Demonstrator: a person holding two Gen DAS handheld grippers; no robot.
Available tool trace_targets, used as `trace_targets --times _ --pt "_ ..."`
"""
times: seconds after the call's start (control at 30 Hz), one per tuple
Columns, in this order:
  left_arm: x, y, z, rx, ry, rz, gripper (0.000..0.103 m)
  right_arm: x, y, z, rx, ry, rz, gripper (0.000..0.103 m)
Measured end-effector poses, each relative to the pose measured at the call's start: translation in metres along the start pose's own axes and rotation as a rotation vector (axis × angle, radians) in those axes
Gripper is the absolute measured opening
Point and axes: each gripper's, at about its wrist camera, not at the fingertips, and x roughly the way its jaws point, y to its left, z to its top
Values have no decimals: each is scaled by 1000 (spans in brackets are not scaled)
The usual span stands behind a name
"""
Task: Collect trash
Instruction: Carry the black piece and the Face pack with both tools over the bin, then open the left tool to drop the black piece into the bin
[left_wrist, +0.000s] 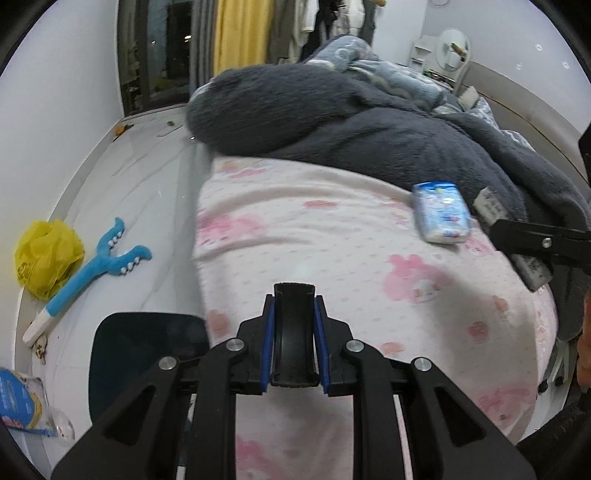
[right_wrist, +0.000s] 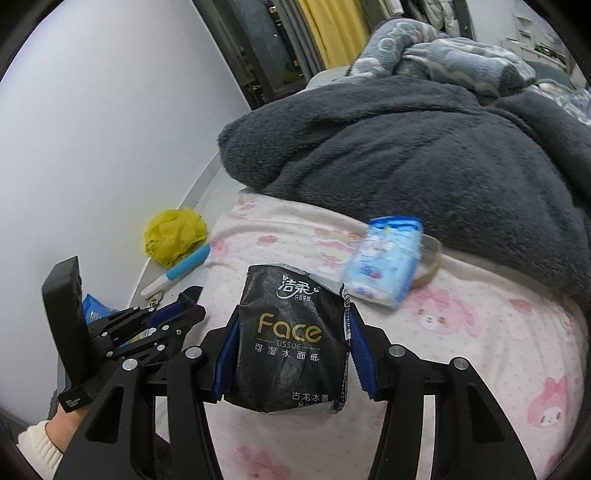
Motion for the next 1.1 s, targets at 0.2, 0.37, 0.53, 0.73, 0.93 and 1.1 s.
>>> trace_targets --times 0.2,0.37,0.53,0.73,0.93,1.1 --pt "2 32 -7 -43 24 42 22 12 20 6 -31 -1 21 54" --pt "5 59 -16 -82 55 74 22 24 38 11 -58 3 42 54" --pt "8 84 -25 -116 86 96 22 35 55 14 -82 11 60 54" --pt "14 106 -37 -147 132 109 22 48 73 18 -106 21 80 54" --pt "21 127 -49 -187 180 106 22 61 95 20 -134 34 102 54" --pt "26 139 -57 -208 219 99 22 72 109 22 -156 43 120 54"
